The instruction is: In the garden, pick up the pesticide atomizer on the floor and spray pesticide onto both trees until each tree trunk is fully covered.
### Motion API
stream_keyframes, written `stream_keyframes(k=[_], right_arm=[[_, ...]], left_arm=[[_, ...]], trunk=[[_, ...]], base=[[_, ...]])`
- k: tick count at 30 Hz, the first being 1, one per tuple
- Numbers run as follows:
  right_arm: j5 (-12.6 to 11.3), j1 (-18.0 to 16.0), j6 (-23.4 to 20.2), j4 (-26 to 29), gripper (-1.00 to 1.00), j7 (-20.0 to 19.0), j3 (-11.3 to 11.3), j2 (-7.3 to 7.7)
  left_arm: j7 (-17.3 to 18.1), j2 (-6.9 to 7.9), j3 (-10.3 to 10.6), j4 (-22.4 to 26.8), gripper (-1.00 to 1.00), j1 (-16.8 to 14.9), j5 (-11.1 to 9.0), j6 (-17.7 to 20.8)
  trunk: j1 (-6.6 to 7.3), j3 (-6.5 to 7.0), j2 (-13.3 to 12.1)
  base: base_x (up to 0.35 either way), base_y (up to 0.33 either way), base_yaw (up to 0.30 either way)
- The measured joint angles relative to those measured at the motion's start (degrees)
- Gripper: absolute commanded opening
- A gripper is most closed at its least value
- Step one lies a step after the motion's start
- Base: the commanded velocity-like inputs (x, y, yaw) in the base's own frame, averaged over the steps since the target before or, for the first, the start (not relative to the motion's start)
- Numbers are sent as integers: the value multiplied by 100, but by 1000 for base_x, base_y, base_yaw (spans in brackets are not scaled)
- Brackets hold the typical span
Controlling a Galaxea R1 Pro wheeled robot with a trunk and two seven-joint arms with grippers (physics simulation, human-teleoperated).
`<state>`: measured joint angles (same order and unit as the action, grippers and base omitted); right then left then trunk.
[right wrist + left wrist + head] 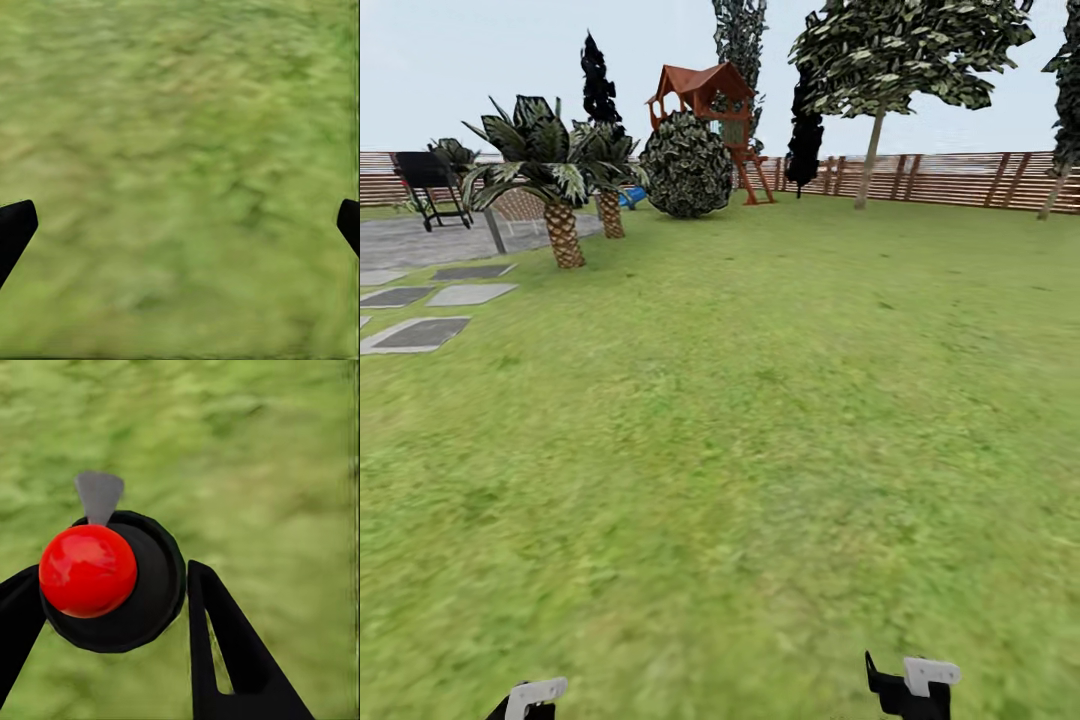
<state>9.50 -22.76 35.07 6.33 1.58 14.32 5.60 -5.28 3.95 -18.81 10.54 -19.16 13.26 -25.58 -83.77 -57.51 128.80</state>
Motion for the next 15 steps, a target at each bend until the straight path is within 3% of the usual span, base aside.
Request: stream_keyframes(k=[15], right_arm=[[0, 0, 0, 0, 100, 0, 1, -2]], left_arm=[[7, 0, 1, 0, -100, 0, -5, 0]], trunk=[[0, 0, 0]], base=[[0, 0, -300]])
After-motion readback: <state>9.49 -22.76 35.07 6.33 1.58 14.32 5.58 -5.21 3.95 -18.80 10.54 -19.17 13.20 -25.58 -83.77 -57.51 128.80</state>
